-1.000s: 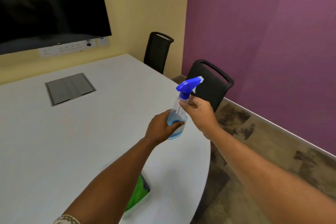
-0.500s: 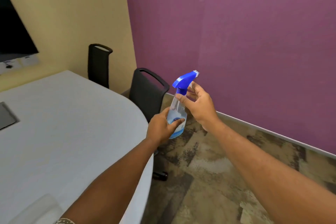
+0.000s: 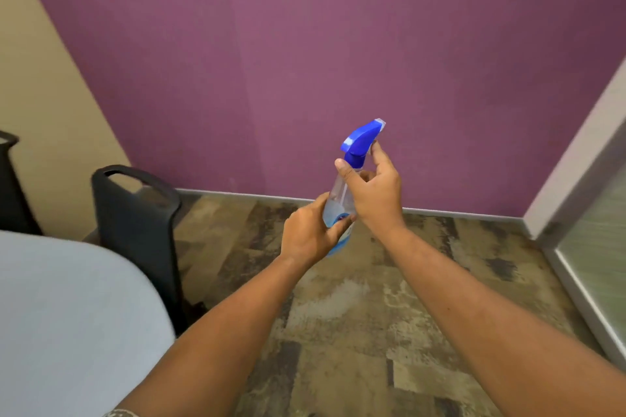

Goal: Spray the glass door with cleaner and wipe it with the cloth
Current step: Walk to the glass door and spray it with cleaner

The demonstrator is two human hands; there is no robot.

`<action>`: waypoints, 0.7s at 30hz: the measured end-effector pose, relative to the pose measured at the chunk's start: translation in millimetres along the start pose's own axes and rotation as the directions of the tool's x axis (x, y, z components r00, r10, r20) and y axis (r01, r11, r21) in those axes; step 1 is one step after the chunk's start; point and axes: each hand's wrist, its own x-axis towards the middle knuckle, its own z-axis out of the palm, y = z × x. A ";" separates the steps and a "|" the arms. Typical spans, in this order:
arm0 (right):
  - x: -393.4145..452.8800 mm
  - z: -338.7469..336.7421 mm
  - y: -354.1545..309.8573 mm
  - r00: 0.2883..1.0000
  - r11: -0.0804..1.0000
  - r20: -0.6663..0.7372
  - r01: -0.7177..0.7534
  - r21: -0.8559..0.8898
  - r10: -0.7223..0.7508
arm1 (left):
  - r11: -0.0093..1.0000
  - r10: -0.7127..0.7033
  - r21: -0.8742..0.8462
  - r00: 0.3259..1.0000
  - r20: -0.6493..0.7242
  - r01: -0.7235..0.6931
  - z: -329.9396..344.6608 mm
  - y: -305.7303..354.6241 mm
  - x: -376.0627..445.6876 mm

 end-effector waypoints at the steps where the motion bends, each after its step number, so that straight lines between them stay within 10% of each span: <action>1: 11.1 -7.5 6.8 0.999 1.000 -0.032 -0.004 -0.017 0.003 | 0.999 0.019 -0.034 1.000 0.015 -0.019 12.3 3.2 12.2; 11: 107.6 -69.8 51.2 0.968 0.990 -0.252 -0.015 -0.140 -0.021 | 0.873 0.280 -0.488 0.834 0.476 -0.014 116.6 38.7 146.7; 21: 177.9 -164.1 83.4 0.908 0.979 -0.415 -0.023 -0.201 -0.064 | 0.726 0.434 -0.683 0.719 0.543 0.078 207.2 116.6 225.9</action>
